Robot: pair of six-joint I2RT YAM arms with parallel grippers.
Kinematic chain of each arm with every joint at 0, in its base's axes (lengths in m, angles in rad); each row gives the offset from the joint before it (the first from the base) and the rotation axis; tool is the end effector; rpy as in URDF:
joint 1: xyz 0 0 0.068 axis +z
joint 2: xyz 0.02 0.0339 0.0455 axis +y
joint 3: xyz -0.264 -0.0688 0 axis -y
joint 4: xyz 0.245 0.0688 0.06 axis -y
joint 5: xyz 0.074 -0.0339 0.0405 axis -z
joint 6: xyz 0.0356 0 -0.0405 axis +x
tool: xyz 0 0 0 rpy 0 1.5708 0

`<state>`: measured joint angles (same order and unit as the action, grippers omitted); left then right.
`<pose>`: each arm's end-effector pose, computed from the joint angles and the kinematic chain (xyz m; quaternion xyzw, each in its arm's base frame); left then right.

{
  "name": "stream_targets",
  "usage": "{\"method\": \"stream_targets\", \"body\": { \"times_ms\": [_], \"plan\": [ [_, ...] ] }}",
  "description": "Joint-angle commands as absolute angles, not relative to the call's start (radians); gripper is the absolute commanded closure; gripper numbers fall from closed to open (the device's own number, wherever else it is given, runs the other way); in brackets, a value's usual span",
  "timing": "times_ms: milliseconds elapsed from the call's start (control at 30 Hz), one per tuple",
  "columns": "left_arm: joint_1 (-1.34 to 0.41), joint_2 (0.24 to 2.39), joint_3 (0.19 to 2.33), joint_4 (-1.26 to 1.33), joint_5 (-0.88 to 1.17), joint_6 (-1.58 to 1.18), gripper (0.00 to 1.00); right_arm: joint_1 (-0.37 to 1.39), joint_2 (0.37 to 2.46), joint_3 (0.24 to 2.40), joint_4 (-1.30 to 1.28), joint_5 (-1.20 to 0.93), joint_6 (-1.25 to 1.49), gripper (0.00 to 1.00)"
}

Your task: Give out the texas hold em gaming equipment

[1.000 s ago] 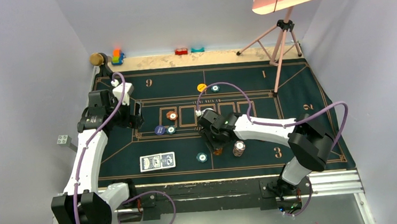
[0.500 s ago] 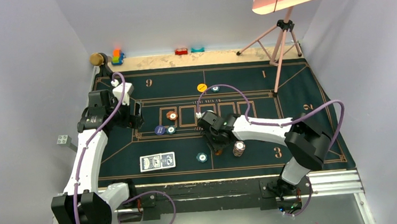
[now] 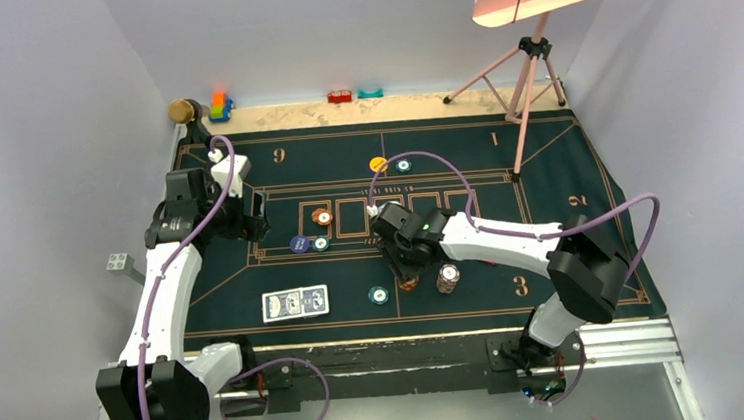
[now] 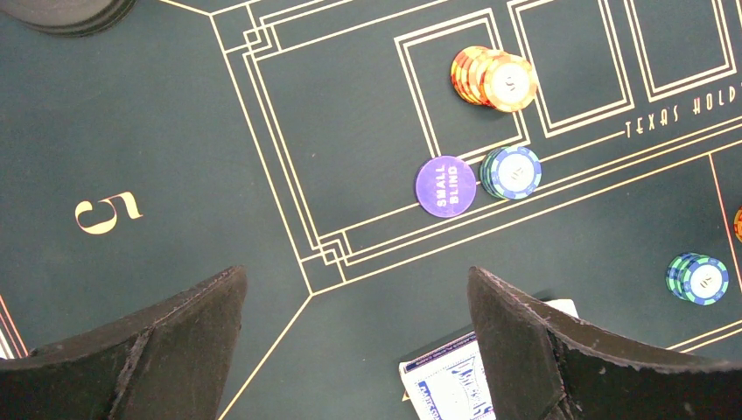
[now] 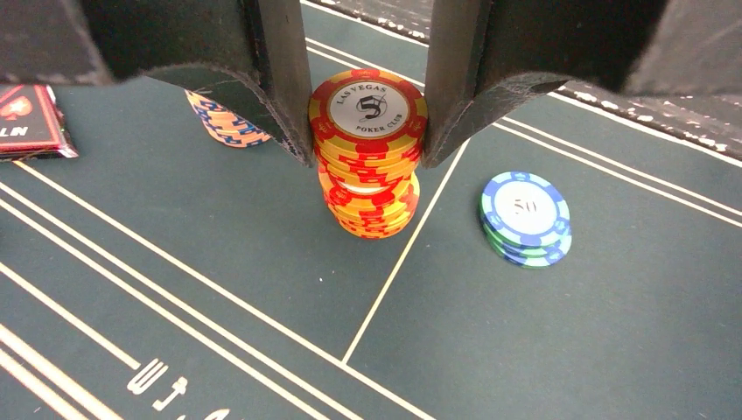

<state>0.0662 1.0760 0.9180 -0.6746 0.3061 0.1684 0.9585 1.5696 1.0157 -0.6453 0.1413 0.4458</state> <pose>0.2189 0.0038 0.2867 0.1020 0.9177 -0.0995 0.3707 0.1761 0.2420 0.1979 -0.2360 0.9516 0.0660 0.1855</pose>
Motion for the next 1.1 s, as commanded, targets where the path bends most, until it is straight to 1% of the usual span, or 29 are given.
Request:
{"method": "stream_targets", "body": {
  "times_ms": [0,100,200,500,700,833,900,933,1000,1067],
  "plan": [
    [0.076,1.063,0.911,-0.651,0.310,0.178,0.00,0.935,1.548,1.138,-0.682,0.211,0.414,0.58],
    [0.077,1.066,0.911,-0.653,0.309,0.179,0.00,0.864,1.595,1.225,-0.689,0.231,0.390,0.63],
    [0.077,1.064,0.911,-0.653,0.307,0.179,0.00,0.770,1.661,1.327,-0.667,0.203,0.366,0.65],
    [0.076,1.065,0.908,-0.651,0.306,0.182,0.00,0.620,1.991,1.648,-0.647,0.224,0.321,0.71],
    [0.076,1.065,0.907,-0.648,0.307,0.183,0.00,0.575,2.182,1.832,-0.664,0.255,0.313,0.72],
    [0.075,1.067,0.907,-0.649,0.309,0.186,0.00,0.563,2.254,1.922,-0.673,0.257,0.311,0.71],
    [0.076,1.065,0.907,-0.650,0.308,0.186,0.00,0.560,2.284,1.957,-0.683,0.255,0.311,0.69],
    [0.076,1.064,0.906,-0.651,0.308,0.187,0.00,0.560,2.296,1.964,-0.687,0.255,0.308,0.66],
    [0.076,1.063,0.905,-0.650,0.308,0.187,0.00,0.559,2.314,1.976,-0.696,0.254,0.306,0.54],
    [0.075,1.059,0.904,-0.650,0.309,0.187,0.00,0.560,2.320,1.974,-0.705,0.249,0.307,0.39]
  ]
}}
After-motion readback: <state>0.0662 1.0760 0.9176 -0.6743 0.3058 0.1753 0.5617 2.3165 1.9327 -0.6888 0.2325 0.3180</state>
